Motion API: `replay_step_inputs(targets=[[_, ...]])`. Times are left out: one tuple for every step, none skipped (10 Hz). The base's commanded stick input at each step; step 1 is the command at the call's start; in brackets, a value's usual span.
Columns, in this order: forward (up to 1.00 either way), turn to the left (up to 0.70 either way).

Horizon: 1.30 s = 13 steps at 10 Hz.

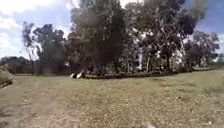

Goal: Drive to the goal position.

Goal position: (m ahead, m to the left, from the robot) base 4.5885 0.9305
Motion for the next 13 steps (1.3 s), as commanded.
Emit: replay_step_inputs(targets=[[0.7, 0.0], [0.7, 0.0], [0.7, 0.0], [0.7, 0.0], [0.7, 0.0], [0.7, 0.0], [0.7, 0.0], [0.7, 0.0], [0.7, 0.0], [0.7, 0.0], [0.7, 0.0], [0.7, 0.0], [0.7, 0.0]])
